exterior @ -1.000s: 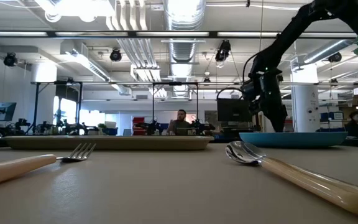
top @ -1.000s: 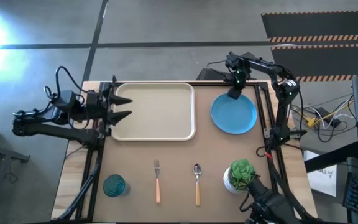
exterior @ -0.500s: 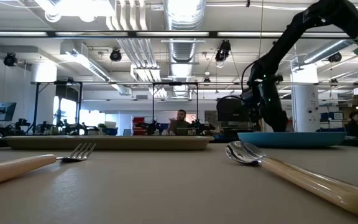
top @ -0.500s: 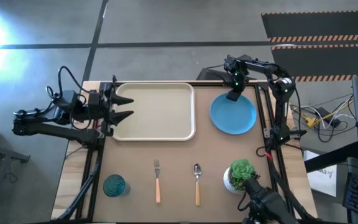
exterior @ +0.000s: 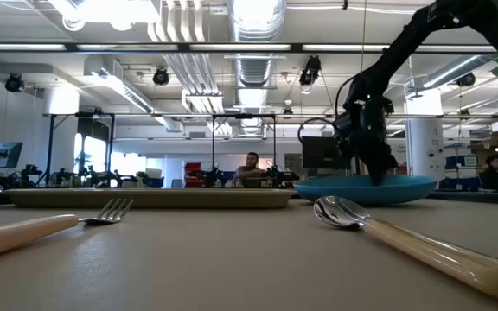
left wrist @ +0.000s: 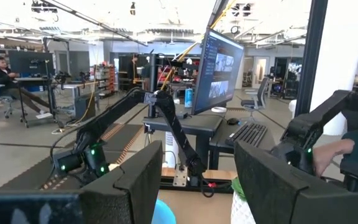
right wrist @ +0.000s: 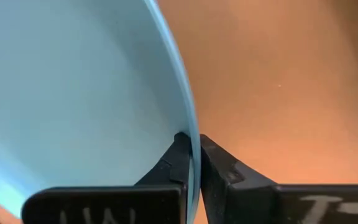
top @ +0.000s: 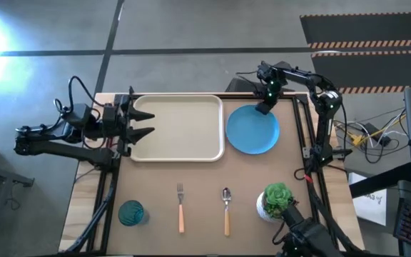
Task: Pick and place plate/cup/fork/spoon on tray
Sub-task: Put the light blue plate on the white serving tray
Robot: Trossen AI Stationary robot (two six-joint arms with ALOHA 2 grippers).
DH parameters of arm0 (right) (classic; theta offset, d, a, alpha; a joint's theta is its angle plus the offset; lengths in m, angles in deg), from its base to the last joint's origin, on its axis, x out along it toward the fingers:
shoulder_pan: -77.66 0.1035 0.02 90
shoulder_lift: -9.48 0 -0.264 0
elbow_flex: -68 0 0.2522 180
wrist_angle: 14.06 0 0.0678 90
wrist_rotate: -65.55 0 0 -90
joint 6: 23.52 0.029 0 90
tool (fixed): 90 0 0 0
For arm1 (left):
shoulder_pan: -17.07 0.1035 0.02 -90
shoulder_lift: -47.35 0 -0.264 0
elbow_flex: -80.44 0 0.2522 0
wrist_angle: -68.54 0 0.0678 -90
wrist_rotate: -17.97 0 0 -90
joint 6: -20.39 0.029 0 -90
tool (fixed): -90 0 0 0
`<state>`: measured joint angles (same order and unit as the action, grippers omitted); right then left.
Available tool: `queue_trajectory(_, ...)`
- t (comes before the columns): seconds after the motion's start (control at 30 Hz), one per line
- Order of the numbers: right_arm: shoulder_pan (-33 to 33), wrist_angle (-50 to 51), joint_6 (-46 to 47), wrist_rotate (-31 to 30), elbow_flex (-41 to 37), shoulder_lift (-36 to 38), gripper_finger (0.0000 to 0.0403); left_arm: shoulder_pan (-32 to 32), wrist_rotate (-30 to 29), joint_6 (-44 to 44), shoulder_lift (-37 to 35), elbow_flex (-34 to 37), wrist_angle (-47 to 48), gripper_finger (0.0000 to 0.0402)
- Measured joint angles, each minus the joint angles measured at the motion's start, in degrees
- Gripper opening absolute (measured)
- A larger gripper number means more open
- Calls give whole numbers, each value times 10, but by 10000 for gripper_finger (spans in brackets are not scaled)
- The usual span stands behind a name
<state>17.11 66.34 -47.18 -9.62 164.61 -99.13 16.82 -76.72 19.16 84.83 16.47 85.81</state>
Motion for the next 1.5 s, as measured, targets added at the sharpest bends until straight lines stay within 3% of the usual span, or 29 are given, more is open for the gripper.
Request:
queue_trajectory(0.33,2,0,27,-1,0,126,7,0,0,0,-1,0,0,185)
queue_trajectory(0.57,8,-59,88,67,0,217,7,0,0,0,-1,0,0,185)
queue_trajectory(0.73,35,-123,143,124,0,237,7,0,0,1,-1,0,0,185)
queue_trajectory(1.0,141,-258,228,155,0,178,8,0,0,1,-2,0,0,185)
queue_trajectory(1.17,195,-301,256,174,41,109,8,0,0,1,-10,0,1,185)
queue_trajectory(1.33,244,-316,272,176,144,23,8,0,0,1,-24,0,16,185)
queue_trajectory(1.5,277,-291,277,182,295,-77,8,0,0,0,-40,1,36,185)
